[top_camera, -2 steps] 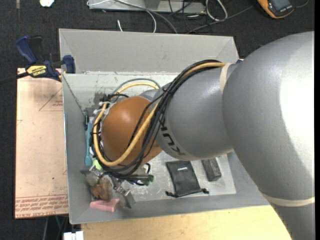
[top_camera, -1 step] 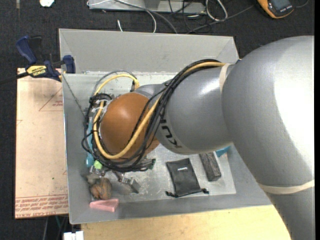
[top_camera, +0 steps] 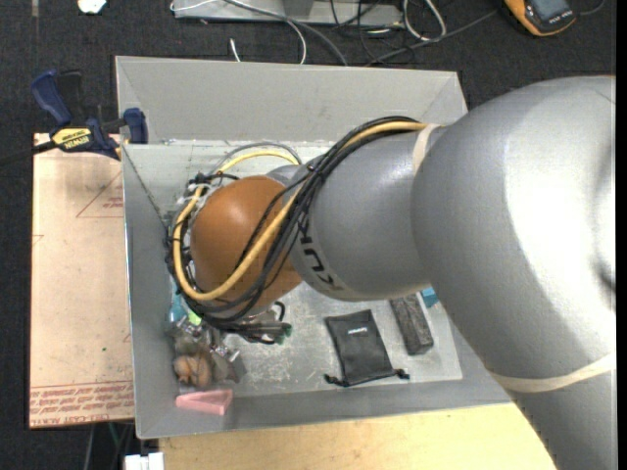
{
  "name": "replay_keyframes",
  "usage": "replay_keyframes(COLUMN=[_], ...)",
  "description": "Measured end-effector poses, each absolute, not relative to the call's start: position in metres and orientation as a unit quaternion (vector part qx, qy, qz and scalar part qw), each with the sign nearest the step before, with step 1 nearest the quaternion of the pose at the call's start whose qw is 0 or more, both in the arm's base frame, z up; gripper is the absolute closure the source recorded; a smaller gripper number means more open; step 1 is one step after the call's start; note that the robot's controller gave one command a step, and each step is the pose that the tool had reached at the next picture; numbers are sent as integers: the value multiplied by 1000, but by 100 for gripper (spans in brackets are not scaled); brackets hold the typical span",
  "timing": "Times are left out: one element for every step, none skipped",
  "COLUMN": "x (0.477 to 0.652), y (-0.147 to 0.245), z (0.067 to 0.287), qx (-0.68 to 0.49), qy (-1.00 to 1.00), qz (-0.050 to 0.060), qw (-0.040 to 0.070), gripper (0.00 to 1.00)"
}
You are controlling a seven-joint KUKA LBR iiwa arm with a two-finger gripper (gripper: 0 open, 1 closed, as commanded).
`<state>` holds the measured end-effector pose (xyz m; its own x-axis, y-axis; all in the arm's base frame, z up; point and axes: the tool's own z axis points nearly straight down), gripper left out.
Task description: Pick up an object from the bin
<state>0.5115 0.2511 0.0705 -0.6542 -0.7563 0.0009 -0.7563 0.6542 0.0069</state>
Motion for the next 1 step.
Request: replay_keyframes(x=[511], y=[251], z=[70], qx=[416], qy=[-910], qz=[-3], qw=[2], gripper=[100])
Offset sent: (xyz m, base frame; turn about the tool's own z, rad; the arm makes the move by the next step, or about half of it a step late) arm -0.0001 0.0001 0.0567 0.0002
